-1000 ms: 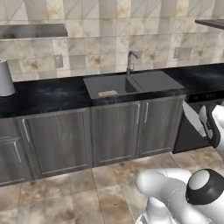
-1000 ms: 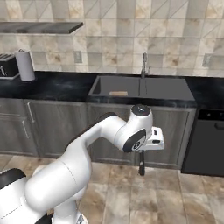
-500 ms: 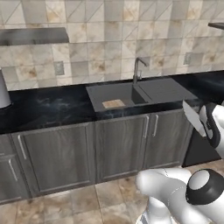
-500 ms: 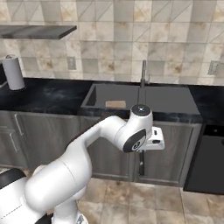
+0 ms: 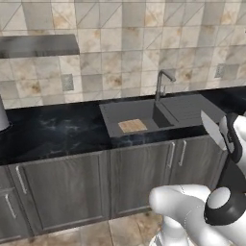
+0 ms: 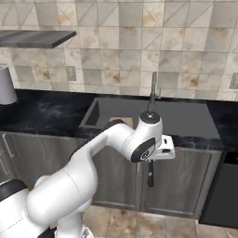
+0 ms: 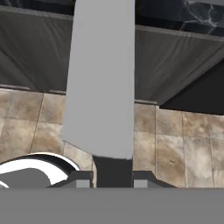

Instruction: Move the cutting board and knife to the sink. Then move spray from the cabinet to the counter.

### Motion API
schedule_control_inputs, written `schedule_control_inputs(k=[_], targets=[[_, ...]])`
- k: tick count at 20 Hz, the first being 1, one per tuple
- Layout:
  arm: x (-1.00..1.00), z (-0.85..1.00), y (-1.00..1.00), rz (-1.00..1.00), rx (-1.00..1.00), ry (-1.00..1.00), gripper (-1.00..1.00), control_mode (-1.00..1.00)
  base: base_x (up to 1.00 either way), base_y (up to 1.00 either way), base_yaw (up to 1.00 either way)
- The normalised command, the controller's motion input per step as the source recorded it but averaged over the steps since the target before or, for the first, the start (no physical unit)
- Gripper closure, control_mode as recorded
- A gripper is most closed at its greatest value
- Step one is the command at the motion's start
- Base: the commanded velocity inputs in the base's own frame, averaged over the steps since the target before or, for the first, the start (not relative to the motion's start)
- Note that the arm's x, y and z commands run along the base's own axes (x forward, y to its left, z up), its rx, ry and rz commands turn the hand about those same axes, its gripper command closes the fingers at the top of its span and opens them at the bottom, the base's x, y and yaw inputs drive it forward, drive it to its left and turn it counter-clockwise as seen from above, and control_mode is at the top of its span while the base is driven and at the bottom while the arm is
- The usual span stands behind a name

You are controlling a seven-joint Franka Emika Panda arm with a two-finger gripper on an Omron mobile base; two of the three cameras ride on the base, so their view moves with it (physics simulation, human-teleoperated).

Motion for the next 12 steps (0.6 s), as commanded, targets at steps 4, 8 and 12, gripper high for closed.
schedule_control_inputs(k=[4, 8, 12], targets=[[0.00, 0.00, 0.00, 0.00, 0.00, 0.00, 1.00, 1.00, 0.70, -0.19, 0.05], [0.00, 0.00, 0.00, 0.00, 0.00, 0.00, 1.00, 1.00, 0.73, -0.17, 0.06], [0.00, 0.00, 0.00, 0.00, 0.00, 0.00, 1.00, 1.00, 0.72, -0.16, 0.06]])
